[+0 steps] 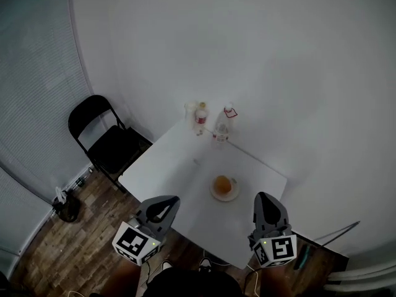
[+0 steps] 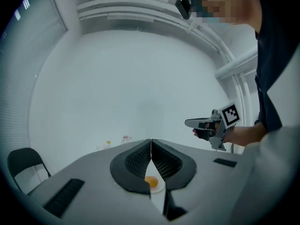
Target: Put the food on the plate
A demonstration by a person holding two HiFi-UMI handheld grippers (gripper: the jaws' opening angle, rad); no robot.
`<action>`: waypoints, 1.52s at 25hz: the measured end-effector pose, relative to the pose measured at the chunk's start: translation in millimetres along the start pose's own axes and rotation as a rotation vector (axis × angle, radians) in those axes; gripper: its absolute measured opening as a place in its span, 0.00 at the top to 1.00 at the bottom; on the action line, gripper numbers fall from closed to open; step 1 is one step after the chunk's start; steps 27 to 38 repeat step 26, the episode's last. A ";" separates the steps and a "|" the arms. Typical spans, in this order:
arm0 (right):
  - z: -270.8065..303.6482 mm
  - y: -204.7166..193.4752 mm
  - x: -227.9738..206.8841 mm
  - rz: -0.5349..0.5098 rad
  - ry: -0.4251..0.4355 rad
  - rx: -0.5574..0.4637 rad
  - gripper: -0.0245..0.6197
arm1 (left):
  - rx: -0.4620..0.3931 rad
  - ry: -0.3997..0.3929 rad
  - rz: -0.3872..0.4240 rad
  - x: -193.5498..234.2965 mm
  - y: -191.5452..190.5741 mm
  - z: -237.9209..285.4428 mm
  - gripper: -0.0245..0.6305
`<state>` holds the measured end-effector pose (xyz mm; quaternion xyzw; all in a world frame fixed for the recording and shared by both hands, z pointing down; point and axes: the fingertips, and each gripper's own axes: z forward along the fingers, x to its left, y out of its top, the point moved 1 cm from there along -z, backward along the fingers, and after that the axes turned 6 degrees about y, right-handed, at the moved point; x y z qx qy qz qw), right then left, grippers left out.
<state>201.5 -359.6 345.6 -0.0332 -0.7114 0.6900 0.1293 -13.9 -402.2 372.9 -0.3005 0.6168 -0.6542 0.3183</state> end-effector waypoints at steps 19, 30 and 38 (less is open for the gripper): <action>-10.9 10.2 12.3 0.000 0.047 0.011 0.93 | -0.040 -0.044 -0.032 -11.3 19.2 -0.9 0.93; -10.6 12.1 14.1 -0.011 0.060 0.001 0.93 | -0.054 -0.049 -0.028 -14.4 21.1 -1.5 0.93; -10.6 12.1 14.1 -0.011 0.060 0.001 0.93 | -0.054 -0.049 -0.028 -14.4 21.1 -1.5 0.93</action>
